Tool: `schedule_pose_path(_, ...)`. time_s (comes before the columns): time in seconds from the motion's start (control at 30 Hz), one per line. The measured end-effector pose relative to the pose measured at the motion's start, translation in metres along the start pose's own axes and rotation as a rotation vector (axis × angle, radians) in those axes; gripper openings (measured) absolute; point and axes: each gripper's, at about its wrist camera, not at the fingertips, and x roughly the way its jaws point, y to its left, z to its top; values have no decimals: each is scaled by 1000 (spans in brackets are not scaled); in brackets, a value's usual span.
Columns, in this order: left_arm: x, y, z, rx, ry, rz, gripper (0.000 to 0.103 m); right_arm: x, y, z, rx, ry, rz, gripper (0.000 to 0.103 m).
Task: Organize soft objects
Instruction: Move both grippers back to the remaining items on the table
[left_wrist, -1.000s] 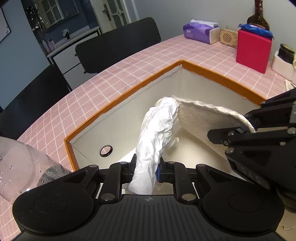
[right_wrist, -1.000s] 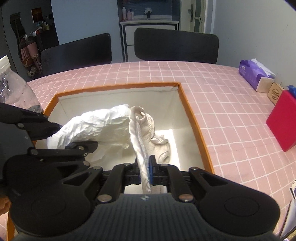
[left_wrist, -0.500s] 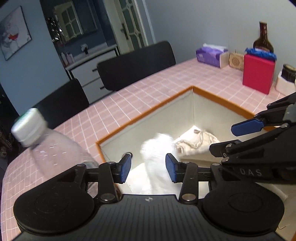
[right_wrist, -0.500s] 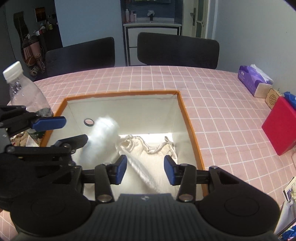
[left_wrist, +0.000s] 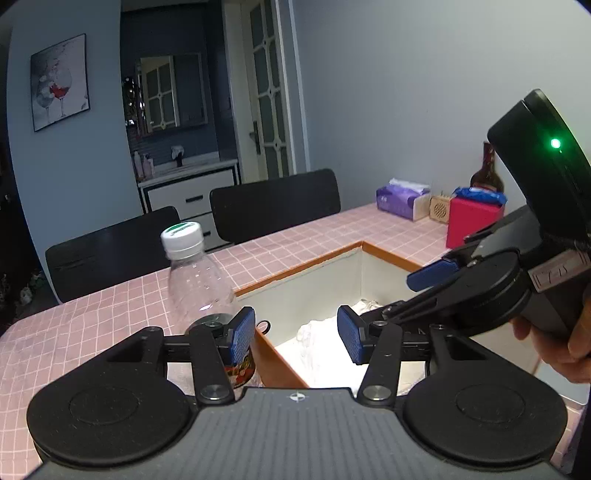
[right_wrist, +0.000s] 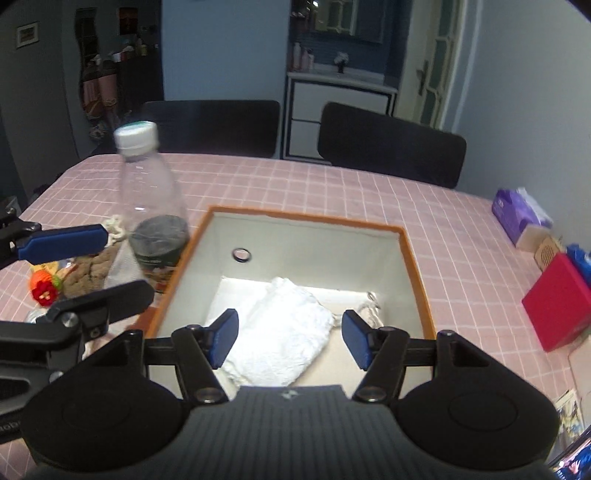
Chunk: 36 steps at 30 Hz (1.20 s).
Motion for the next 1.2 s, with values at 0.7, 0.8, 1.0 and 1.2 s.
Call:
schedule_pose_path(0.7,-84,87,-87,-177,-17,160,60,-64,135,-34,-173,-159,106,74)
schedule_pose_path(0.8,-92,95,-100,-191,-11,158,60,-56,152,-46,-157,-174,130,74)
schedule_pose_path(1.0,-101,111,-130,-233,-3,136,60,-31,175,-68,-132,-191,113,74)
schedule_pose_path(1.2,-98,122,-153,-274,39,124,60,-9,185,-92,-135,-189,64,69)
